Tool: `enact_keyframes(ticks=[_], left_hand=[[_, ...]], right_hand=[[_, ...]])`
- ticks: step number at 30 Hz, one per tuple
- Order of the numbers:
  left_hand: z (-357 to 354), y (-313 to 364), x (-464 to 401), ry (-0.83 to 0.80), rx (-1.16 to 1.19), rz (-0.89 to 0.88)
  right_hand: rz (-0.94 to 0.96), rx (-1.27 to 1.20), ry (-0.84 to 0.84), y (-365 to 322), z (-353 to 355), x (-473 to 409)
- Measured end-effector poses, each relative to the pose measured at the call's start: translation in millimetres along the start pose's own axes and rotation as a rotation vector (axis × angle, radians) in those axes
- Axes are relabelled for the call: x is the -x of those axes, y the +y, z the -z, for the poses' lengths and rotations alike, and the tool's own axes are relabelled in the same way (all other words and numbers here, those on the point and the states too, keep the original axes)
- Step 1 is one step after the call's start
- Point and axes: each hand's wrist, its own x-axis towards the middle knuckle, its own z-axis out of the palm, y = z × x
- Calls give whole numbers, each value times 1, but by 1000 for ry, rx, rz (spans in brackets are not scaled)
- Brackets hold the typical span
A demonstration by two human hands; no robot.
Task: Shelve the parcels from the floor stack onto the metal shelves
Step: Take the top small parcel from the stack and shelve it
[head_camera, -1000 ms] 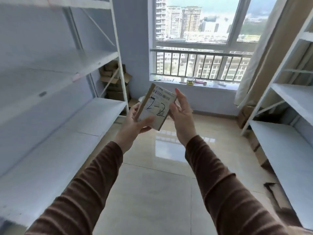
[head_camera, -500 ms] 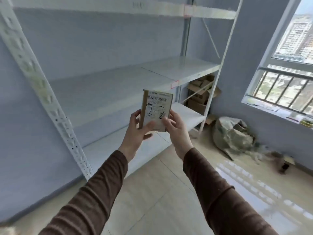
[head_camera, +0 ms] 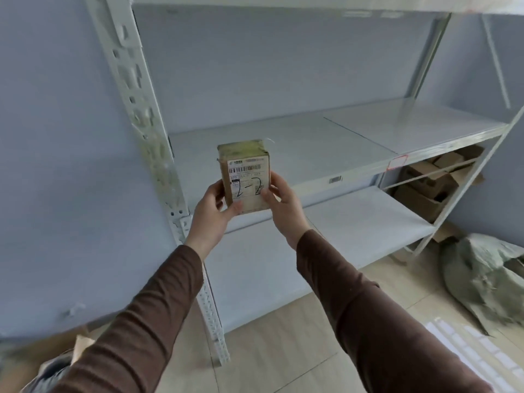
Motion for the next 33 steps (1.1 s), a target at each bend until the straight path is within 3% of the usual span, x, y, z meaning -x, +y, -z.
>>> enact_keyframes(ticks=[11,33], left_hand=[[22,-45,-64,9,-158,-2],[9,-44,-88,96,-253,-50]], right_hand=[[2,168,8,41,-34,-60],[28,384,-172,46,-17,-104]])
